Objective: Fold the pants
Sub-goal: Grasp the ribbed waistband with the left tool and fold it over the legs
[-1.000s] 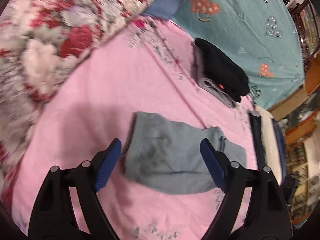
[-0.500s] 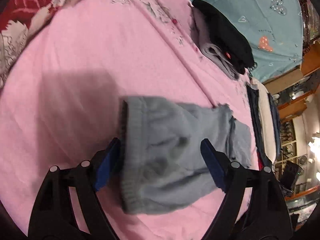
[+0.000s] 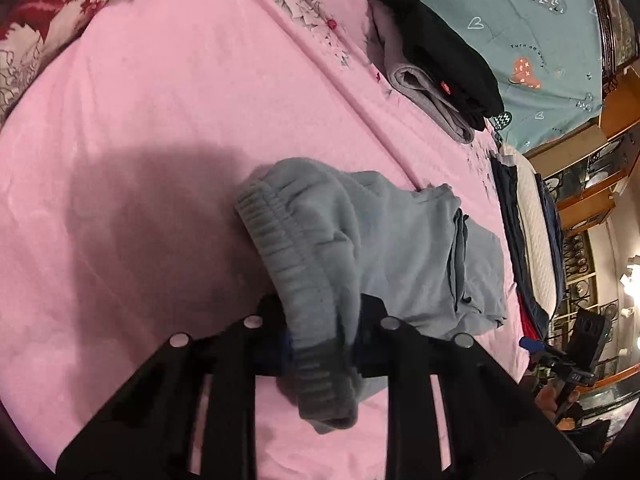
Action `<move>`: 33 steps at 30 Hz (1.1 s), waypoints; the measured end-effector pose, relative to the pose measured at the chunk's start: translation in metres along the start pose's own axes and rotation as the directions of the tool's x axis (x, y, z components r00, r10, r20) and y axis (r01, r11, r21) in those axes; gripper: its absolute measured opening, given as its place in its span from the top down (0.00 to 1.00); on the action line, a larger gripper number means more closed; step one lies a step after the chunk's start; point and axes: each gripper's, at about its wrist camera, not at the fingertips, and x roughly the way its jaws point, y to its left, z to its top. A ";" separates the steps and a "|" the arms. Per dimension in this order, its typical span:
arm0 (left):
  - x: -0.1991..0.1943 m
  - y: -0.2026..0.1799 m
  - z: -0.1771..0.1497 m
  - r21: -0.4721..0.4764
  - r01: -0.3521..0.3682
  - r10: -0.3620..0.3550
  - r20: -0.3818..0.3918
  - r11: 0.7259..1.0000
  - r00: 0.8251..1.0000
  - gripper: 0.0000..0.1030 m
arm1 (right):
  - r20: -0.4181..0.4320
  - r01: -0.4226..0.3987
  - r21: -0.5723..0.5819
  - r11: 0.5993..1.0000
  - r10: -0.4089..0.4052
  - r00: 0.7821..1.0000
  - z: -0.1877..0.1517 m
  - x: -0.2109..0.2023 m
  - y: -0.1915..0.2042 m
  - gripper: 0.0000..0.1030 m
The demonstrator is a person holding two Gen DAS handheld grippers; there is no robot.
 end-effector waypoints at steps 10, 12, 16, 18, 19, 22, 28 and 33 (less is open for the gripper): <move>-0.037 -0.047 -0.020 0.090 0.121 -0.132 0.129 0.989 0.983 0.79 | -0.034 -0.008 -0.109 0.994 0.004 0.999 0.037 0.022 0.039 0.52; -0.036 -0.045 -0.020 0.076 0.152 -0.161 0.131 0.986 0.978 0.79 | -0.050 -0.007 -0.171 0.985 -0.002 0.999 0.057 0.043 0.059 0.52; -0.033 -0.041 -0.015 0.027 0.196 -0.198 0.141 0.980 0.970 0.79 | -0.139 -0.013 -0.244 0.970 -0.021 0.990 0.099 0.107 0.089 0.58; -0.034 -0.041 -0.014 0.023 0.205 -0.206 0.145 0.979 0.968 0.79 | -0.160 0.018 -0.244 0.970 -0.059 0.985 0.114 0.135 0.093 0.84; -0.034 -0.041 -0.012 0.020 0.209 -0.210 0.147 0.978 0.967 0.79 | -0.168 0.038 -0.240 0.970 -0.080 0.983 0.120 0.148 0.093 0.87; -0.034 -0.048 -0.008 0.035 0.211 -0.214 0.142 0.977 0.967 0.79 | -0.208 0.044 -0.205 0.978 -0.087 0.974 0.130 0.182 0.089 0.87; -0.031 -0.085 -0.002 0.088 0.220 -0.229 0.111 0.971 0.967 0.79 | -0.200 -0.004 -0.147 0.989 -0.026 0.979 0.134 0.163 0.076 0.90; -0.015 -0.141 0.001 0.153 0.214 -0.226 0.064 0.965 0.972 0.79 | 0.012 0.038 -0.133 0.990 -0.037 0.999 0.127 0.055 0.047 0.87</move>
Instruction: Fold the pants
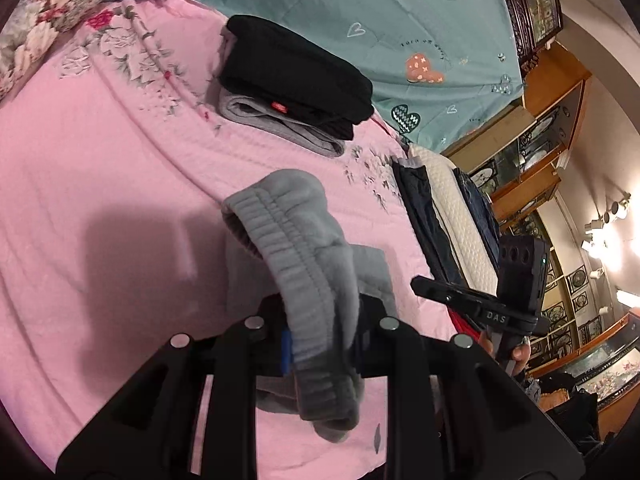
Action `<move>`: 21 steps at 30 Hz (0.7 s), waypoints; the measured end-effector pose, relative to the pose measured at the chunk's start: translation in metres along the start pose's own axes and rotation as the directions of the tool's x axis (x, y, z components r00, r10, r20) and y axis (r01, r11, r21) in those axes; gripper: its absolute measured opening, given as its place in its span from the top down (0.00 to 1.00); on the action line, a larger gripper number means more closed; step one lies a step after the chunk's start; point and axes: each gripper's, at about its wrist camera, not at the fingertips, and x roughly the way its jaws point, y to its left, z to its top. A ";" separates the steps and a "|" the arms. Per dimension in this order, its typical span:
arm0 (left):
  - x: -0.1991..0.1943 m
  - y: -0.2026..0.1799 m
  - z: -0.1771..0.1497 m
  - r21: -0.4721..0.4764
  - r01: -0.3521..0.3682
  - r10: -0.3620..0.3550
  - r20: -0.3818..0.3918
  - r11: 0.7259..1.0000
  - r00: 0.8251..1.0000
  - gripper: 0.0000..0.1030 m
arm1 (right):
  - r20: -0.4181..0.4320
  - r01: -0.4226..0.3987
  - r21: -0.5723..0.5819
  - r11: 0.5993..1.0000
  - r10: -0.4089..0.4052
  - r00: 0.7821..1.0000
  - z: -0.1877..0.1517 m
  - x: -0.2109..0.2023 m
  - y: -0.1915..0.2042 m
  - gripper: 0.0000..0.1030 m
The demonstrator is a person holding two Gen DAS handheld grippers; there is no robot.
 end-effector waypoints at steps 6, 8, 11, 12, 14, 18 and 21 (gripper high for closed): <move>0.089 -0.058 0.008 0.078 -0.042 0.052 -0.139 0.996 0.989 0.79 | 0.120 -0.002 0.196 0.981 -0.022 0.992 -0.081 -0.084 -0.082 0.82; 0.125 -0.071 0.006 0.087 -0.045 0.062 -0.200 0.995 0.978 0.79 | 0.152 -0.007 0.268 0.963 -0.035 0.988 -0.108 -0.100 -0.105 0.82; 0.167 -0.091 -0.003 0.130 -0.059 0.091 -0.261 0.990 0.961 0.79 | 0.194 -0.022 0.331 0.943 -0.046 0.980 -0.140 -0.122 -0.127 0.82; 0.175 -0.096 -0.006 0.144 -0.060 0.098 -0.277 0.988 0.956 0.79 | 0.204 -0.019 0.341 0.940 -0.054 0.978 -0.147 -0.130 -0.133 0.82; 0.192 -0.105 -0.012 0.179 -0.071 0.128 -0.329 0.981 0.936 0.66 | 0.226 -0.016 0.359 0.933 -0.070 0.972 -0.158 -0.141 -0.139 0.82; 0.203 -0.117 -0.014 0.212 -0.129 0.191 -0.304 0.969 0.933 0.19 | 0.244 -0.026 0.372 0.928 -0.070 0.967 -0.169 -0.151 -0.146 0.82; 0.191 -0.130 -0.011 0.205 -0.054 0.117 -0.307 0.977 0.944 0.19 | 0.239 -0.040 0.363 0.931 -0.051 0.970 -0.175 -0.149 -0.147 0.82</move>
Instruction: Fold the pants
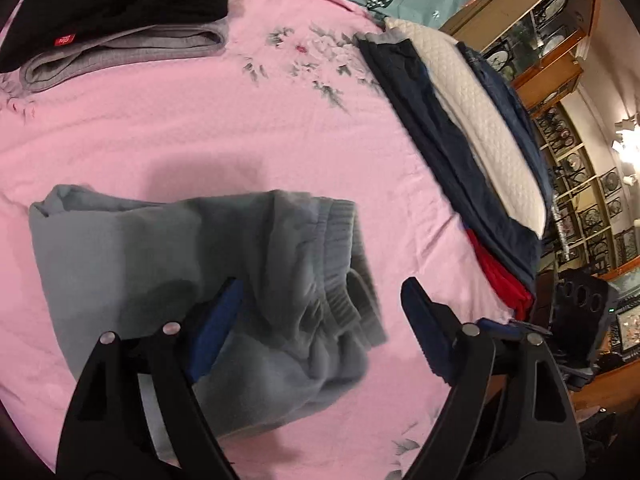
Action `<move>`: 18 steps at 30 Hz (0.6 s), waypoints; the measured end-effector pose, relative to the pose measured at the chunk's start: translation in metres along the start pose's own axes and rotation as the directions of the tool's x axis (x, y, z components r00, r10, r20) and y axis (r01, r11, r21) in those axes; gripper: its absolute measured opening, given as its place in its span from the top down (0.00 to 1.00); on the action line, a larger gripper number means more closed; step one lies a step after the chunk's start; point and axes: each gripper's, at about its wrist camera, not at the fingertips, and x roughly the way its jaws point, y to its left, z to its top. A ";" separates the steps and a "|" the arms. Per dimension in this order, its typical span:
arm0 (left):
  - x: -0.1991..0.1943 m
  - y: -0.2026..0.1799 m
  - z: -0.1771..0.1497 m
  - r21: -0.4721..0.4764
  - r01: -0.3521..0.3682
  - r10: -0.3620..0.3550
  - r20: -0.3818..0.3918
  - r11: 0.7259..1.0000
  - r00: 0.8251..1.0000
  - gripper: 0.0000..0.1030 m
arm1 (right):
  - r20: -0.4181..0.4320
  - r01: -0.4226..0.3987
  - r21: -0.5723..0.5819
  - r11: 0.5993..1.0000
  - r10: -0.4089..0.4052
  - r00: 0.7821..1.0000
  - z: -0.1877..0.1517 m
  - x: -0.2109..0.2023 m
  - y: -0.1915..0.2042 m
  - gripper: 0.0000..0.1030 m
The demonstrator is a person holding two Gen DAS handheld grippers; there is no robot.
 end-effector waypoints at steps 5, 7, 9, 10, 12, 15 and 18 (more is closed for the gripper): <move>-0.058 -0.011 -0.012 0.047 0.019 -0.026 0.155 0.999 0.988 0.17 | -0.050 -0.016 -0.029 0.999 0.014 0.999 -0.005 0.014 0.013 0.82; -0.077 -0.002 -0.025 0.025 0.002 -0.007 0.205 1.000 0.979 0.16 | -0.083 -0.029 -0.056 0.998 0.025 0.996 -0.007 0.025 0.024 0.82; -0.083 0.007 -0.037 0.014 -0.010 0.007 0.221 1.000 0.975 0.16 | -0.126 -0.062 -0.093 0.994 0.050 0.991 -0.006 0.041 0.041 0.82; -0.082 0.012 -0.044 0.007 -0.010 0.008 0.221 1.000 0.975 0.16 | -0.144 -0.075 -0.114 0.991 0.058 0.988 -0.004 0.048 0.052 0.82; -0.072 0.028 -0.056 -0.038 0.005 0.002 0.200 0.999 0.980 0.19 | -0.162 -0.094 -0.178 0.979 0.065 0.985 0.010 0.065 0.079 0.82; -0.055 0.051 -0.072 -0.096 0.050 -0.034 0.159 0.994 0.987 0.34 | -0.169 -0.075 -0.234 0.969 0.035 0.985 0.036 0.094 0.103 0.82; -0.031 0.070 -0.085 -0.136 0.029 -0.016 0.094 0.990 0.995 0.53 | -0.245 -0.075 -0.209 0.975 0.022 0.969 0.054 0.133 0.105 0.82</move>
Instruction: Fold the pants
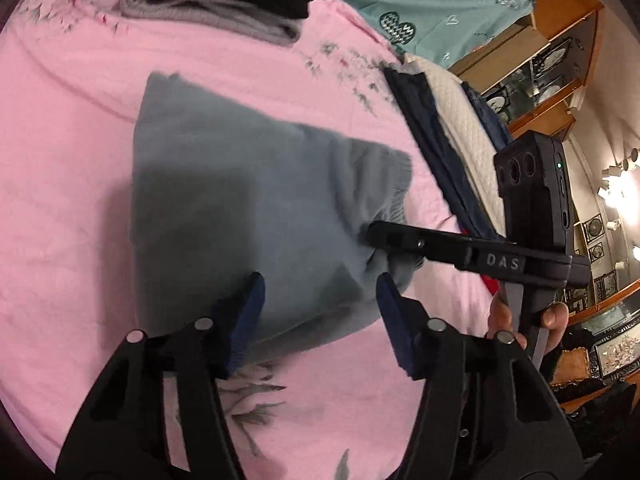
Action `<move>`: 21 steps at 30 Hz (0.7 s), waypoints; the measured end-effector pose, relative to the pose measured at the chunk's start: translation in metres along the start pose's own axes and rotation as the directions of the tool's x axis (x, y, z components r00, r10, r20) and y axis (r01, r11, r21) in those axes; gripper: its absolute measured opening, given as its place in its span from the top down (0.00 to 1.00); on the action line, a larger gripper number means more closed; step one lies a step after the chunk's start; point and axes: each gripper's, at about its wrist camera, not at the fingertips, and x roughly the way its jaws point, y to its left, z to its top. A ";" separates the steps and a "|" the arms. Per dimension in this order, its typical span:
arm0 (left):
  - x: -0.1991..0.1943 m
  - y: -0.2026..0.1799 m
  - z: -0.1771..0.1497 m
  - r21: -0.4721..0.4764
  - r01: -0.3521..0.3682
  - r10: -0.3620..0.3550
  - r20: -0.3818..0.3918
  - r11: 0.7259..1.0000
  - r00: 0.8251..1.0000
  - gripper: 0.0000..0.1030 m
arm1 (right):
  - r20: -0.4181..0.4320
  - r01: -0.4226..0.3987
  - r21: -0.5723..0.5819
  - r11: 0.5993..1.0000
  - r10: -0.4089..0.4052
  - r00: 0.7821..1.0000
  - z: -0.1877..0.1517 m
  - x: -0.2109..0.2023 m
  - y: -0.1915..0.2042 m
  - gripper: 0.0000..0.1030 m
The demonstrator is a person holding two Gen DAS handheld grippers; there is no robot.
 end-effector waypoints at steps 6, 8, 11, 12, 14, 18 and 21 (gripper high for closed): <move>-0.005 0.020 -0.013 -0.027 0.070 -0.070 0.005 0.997 0.998 0.55 | -0.095 0.140 0.215 0.966 -0.122 0.988 -0.012 0.019 -0.049 1.00; -0.012 0.016 -0.016 -0.007 0.051 -0.051 0.011 0.999 0.999 0.55 | -0.106 0.177 0.195 0.965 -0.158 0.982 -0.012 0.013 -0.038 0.95; -0.022 0.016 -0.025 0.006 0.041 -0.041 0.022 0.999 0.999 0.53 | -0.059 0.142 0.074 0.987 -0.138 0.989 0.001 0.000 0.007 0.93; -0.023 0.018 -0.026 -0.004 0.047 -0.046 0.022 0.999 0.999 0.53 | -0.046 0.126 0.024 0.992 -0.124 0.991 0.008 -0.002 0.023 0.85; -0.021 0.022 -0.024 -0.034 0.056 -0.055 0.016 0.998 0.998 0.53 | -0.024 0.120 -0.092 0.989 -0.122 0.992 0.023 0.003 0.059 0.67; -0.022 0.023 -0.026 -0.049 0.059 -0.058 0.020 0.997 0.998 0.53 | -0.127 0.137 -0.211 0.968 -0.167 0.978 0.061 0.072 0.105 0.70; -0.018 0.021 -0.027 -0.039 0.034 -0.034 0.010 0.999 0.999 0.53 | -0.133 0.297 -0.289 0.910 -0.346 0.929 0.084 0.128 0.115 0.89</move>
